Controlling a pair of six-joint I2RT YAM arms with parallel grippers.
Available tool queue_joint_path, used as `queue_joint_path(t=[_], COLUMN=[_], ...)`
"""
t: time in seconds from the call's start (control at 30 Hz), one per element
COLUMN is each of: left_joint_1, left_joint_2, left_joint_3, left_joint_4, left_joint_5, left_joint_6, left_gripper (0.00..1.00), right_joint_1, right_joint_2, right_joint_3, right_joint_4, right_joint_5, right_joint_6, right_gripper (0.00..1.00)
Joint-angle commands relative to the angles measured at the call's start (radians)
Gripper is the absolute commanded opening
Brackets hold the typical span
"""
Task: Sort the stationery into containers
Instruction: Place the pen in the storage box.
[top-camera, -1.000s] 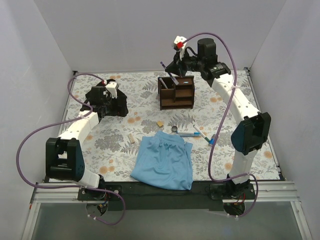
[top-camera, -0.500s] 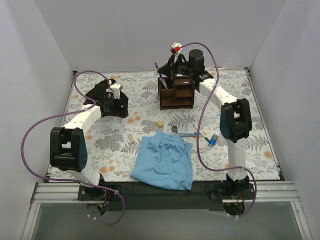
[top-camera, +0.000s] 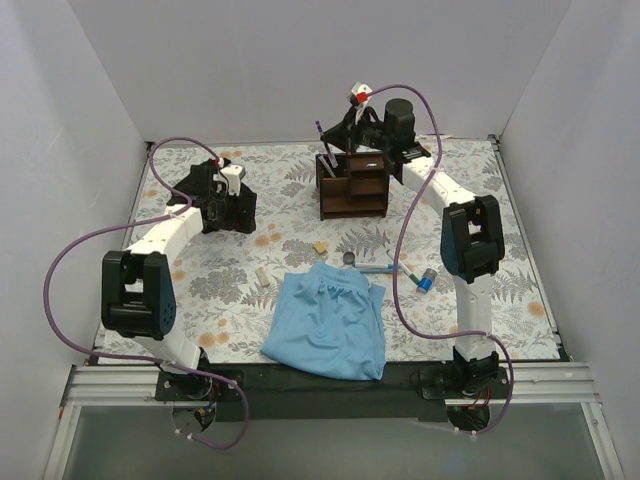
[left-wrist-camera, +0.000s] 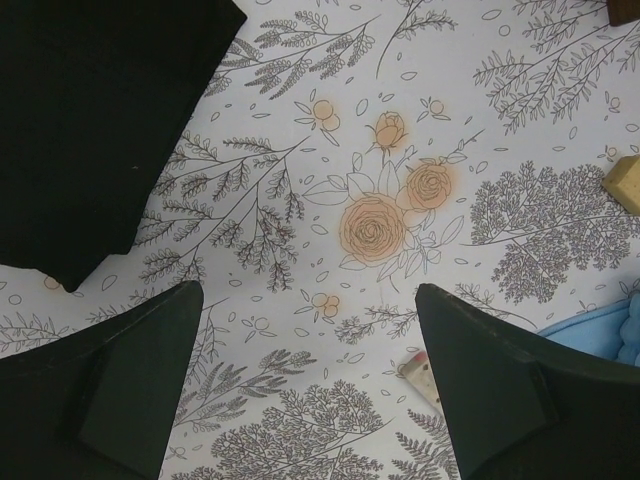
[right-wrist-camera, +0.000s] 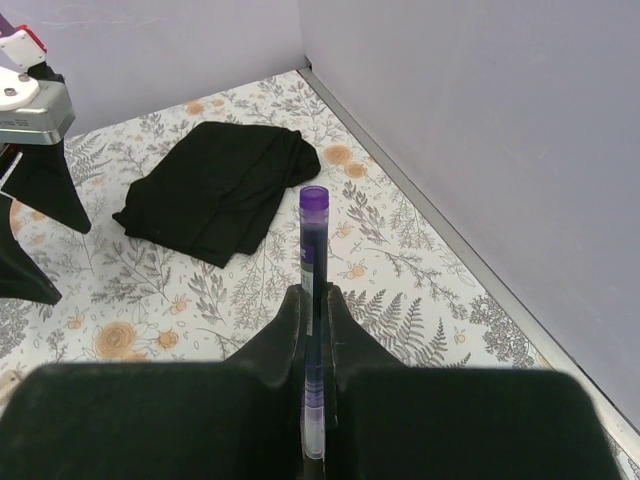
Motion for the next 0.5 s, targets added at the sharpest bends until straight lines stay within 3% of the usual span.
queue_joint_path(t=[0.0,0.23,0.47], left_joint_1=[0.003,0.003,0.003], left_joint_2=[0.007,0.019,-0.002], left_joint_3=[0.049,0.055,0.009], left_joint_4=[-0.011,-0.001,0.077], left_joint_5=[-0.006,0.008,0.012], left_joint_6=[0.015,0.010,-0.016], left_gripper=[0.89,0.88,0.88], right_joint_1=[-0.001,-0.004,-0.018], right_joint_2=[0.007,-0.031,-0.147], right_joint_3=[-0.018,-0.061,-0.088], right_joint_4=[0.059,0.054,-0.080], right_joint_5=[-0.007,0.016,0.033], right_joint_6=[-0.045,-0.082,-0.131], right_gripper=[0.10,0.40,0.47])
